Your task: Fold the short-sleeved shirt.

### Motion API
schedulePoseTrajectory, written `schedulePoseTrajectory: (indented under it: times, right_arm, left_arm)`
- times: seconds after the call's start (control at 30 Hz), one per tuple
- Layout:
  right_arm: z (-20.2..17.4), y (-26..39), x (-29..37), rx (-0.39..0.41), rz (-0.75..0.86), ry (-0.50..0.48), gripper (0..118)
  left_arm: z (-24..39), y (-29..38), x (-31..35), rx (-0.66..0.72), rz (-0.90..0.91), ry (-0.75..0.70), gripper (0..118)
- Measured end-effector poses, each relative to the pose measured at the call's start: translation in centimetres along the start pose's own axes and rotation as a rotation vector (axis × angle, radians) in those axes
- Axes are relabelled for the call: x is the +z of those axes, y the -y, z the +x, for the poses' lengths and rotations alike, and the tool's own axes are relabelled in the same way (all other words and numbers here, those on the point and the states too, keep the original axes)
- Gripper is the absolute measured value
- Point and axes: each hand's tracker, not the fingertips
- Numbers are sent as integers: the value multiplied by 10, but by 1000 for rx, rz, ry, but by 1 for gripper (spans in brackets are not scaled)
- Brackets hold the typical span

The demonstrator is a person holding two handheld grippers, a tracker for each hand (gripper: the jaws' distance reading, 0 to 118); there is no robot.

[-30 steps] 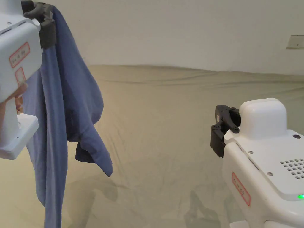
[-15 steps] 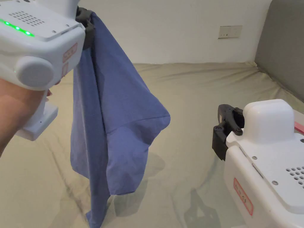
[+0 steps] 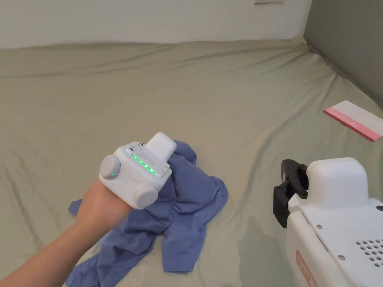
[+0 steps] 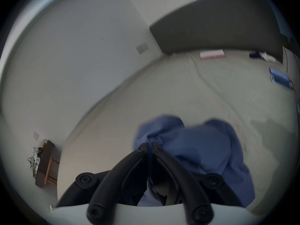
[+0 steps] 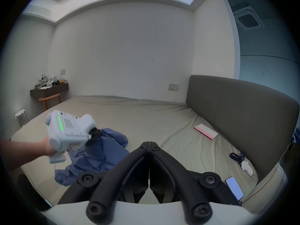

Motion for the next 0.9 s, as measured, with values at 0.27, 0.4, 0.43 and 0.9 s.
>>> schedulePoseTrajectory:
  times: [0.27,0.4,0.43,0.9]
  right_arm:
    - [-6,21,-21,24,-87,-11,2]
    - [-14,16,-13,64,-83,-27,2]
    - [-16,12,-10,73,-75,-30,2]
    - [-58,-77,57,110,189,-131,2]
  left_arm:
    - [14,56,-22,192,-168,95,76]
    - [-16,56,21,376,-89,107,111]
    - [-25,55,38,427,-44,103,112]
    - [-93,45,325,609,490,-297,103]
